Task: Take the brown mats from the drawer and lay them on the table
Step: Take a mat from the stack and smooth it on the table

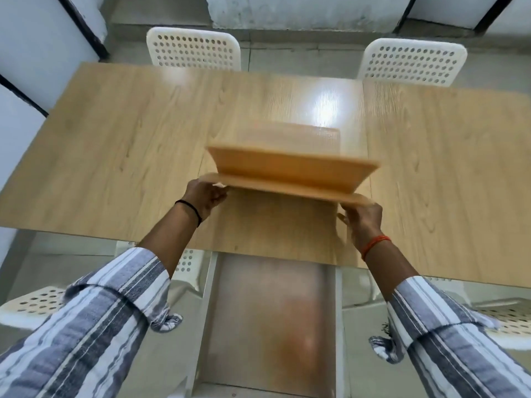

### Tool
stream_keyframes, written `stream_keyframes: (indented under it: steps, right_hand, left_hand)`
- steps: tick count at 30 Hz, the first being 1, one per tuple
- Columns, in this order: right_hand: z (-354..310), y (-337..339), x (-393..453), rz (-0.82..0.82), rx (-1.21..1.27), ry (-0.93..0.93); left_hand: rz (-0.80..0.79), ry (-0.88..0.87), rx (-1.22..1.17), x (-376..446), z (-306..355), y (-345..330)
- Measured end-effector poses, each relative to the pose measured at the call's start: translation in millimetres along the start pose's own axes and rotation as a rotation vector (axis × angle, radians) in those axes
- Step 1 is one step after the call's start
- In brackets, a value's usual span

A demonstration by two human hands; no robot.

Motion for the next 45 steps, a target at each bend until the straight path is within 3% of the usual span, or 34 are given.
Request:
stream_keyframes:
  steps: [5, 10, 20, 26, 30, 33, 36, 38, 42, 45]
  right_hand:
    - [8, 8, 0, -0.106, 0.038, -0.126]
    - [16, 19, -5, -0.245, 0.277, -0.294]
    - [34, 17, -16, -0.326, -0.348, -0.024]
    - [36, 7, -18, -0.247, -0.406, 0.025]
    - [28, -5, -16, -0.132, -0.336, 0.055]
    - [18, -17, -6, -0.069, -0.289, 0.053]
    - [13, -24, 2, -0.066, -0.313, 0.07]
    - [14, -29, -1, -0.138, -0.452, 0.152]
    - [26, -40, -31, -0.412, -1.075, 0.47]
    - [46, -41, -63, -0.61, -1.334, 0.671]
  left_hand:
    - [-0.122, 0.226, 0.048, -2, -16, 10]
    - [-0.108, 0.18, 0.101, -1, -23, 9]
    - [0.099, -0.058, 0.444, 9, -43, 12]
    - [0.206, -0.187, 0.81, -5, -45, 3]
    - [0.232, -0.204, 0.873, -11, -53, 5]
    - [0.185, -0.232, 0.875, -15, -58, 12]
    - [0.125, -0.34, 1.03, -21, -67, 14]
    - [0.082, -0.423, 1.184, -27, -79, 14]
    - [0.059, -0.514, 1.739, -28, -101, 13]
    - [0.123, -0.567, 1.843, -25, -108, 14]
Point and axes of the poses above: each hand's wrist, its own x-axis towards the middle knuckle, its own y-axis out of the back of the hand, z = x × y, the point moved 1 cm from there along x, towards the middle knuckle, and after that the axes turned 8 degrees about y, right-handed, at the moved point
